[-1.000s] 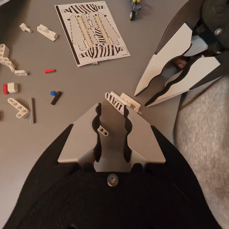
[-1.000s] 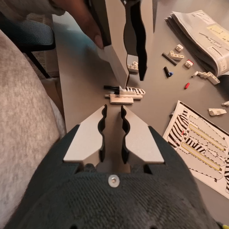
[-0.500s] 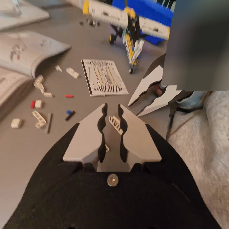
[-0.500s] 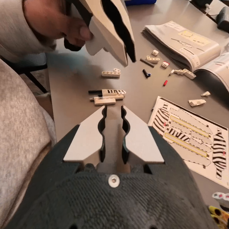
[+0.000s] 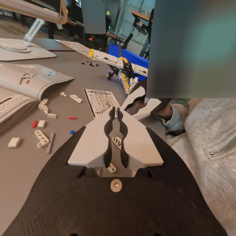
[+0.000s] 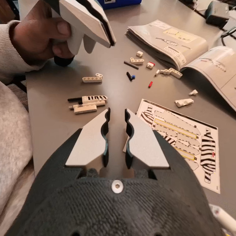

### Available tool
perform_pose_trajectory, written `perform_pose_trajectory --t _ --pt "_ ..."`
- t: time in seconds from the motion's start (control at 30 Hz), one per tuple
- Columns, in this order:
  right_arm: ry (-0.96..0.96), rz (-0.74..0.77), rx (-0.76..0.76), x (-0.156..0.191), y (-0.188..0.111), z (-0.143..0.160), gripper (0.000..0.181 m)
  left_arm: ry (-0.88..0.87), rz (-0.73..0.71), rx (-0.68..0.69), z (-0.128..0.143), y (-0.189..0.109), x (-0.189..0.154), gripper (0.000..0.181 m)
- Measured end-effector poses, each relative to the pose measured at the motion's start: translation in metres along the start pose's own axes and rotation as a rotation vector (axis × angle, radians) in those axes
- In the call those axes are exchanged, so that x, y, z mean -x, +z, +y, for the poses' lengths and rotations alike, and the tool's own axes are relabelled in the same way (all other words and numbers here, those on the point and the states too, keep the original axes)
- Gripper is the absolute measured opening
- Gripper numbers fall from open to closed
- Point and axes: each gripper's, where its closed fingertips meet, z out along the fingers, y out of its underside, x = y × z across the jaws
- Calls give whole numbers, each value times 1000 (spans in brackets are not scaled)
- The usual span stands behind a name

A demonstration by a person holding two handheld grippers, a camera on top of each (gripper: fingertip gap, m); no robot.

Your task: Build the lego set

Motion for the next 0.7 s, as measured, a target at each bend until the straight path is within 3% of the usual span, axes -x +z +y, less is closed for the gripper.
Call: perform_pose_trajectory --t 0.03,0.7 --pt "15 -14 12 0 2 1 22 -11 14 7 2 1 -1 3" --pt "75 -49 64 -3 8 7 24 -123 90 -9 2 0 0 8"
